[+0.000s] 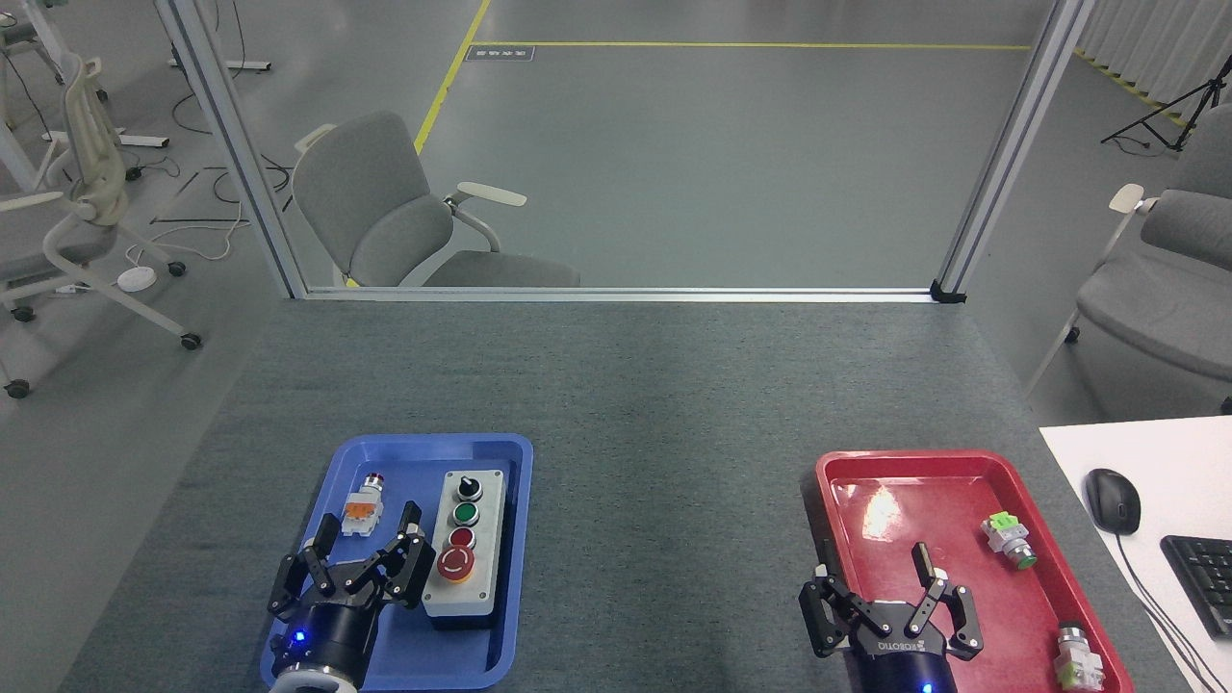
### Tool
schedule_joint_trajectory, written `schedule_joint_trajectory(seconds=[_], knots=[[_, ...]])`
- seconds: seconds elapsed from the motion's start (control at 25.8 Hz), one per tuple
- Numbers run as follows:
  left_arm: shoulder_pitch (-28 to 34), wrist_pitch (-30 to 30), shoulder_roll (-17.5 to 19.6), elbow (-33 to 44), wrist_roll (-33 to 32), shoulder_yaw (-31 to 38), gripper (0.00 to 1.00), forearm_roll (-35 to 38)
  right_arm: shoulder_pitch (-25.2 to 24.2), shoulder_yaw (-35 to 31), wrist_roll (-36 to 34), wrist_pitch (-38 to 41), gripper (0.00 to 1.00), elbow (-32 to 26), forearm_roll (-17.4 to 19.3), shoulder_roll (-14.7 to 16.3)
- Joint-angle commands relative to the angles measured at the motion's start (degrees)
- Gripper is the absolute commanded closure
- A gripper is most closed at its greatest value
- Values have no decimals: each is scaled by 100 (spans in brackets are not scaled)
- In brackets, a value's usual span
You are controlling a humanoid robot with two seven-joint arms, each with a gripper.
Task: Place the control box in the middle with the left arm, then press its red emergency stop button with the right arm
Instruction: 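Lower the left gripper onto the grey control box in the blue tray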
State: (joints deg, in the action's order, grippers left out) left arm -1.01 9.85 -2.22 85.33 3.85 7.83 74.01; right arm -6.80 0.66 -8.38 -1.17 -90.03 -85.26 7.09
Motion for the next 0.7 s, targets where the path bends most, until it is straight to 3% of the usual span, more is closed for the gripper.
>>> schedule_joint_trajectory(seconds=[0.0,0.43,0.66], knots=[[-22,-1,-7,9,10,-1,1,-1,-6,4,-6,-6,3,-6,1,3],[49,114,64,212,221,-1,1,-748,-6,4,-6,3,3,3,1,-6],[479,580,116,475,291,-1,1,-616,-6,-5,-6,-6,3,3,1,-15]])
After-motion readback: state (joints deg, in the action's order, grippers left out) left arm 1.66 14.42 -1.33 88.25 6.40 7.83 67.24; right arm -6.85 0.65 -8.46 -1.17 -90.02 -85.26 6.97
